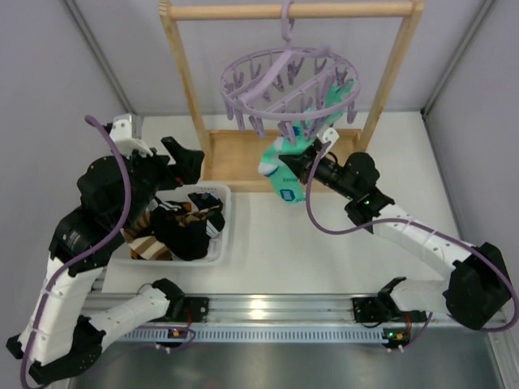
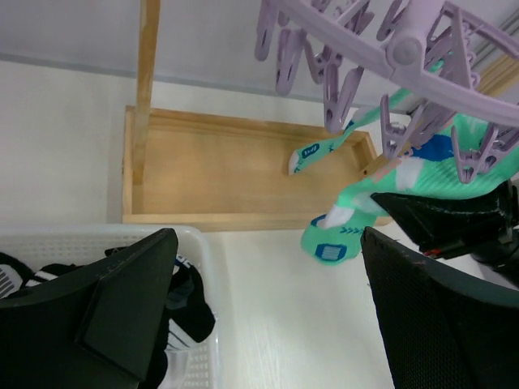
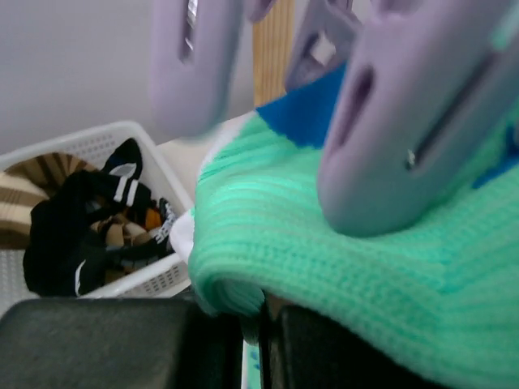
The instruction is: Remove the socks clipped to the hanger
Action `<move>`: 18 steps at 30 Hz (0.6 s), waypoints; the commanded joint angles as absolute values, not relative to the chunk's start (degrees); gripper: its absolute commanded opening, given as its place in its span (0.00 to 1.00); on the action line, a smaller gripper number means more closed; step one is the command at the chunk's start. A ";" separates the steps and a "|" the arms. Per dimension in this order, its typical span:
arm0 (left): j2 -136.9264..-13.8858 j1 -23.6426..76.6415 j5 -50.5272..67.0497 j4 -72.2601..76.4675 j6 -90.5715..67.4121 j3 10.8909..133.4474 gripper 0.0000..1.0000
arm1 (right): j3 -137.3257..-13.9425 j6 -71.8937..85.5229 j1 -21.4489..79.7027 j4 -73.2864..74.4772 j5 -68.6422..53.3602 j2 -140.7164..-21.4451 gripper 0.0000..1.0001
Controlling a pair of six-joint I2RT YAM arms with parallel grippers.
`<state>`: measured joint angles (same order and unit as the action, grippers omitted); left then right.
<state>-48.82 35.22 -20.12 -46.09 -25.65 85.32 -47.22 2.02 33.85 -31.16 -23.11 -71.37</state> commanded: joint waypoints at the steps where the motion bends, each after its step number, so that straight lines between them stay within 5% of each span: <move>1: -53.86 34.98 -16.36 -44.56 -27.51 91.48 0.98 | -51.41 -1.21 39.36 -24.27 -5.51 -69.61 0.00; 10: -68.18 35.07 -8.17 -44.91 -23.12 108.80 0.98 | -56.33 -6.23 60.10 -18.90 31.68 -77.16 0.00; 18: -73.82 37.79 -13.09 -44.91 -17.42 111.53 0.98 | -65.82 -11.16 68.29 -14.16 43.05 -88.06 0.00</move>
<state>-73.10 36.53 -11.22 -46.11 -21.39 108.99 -60.73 -8.03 65.91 -15.86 33.87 -85.82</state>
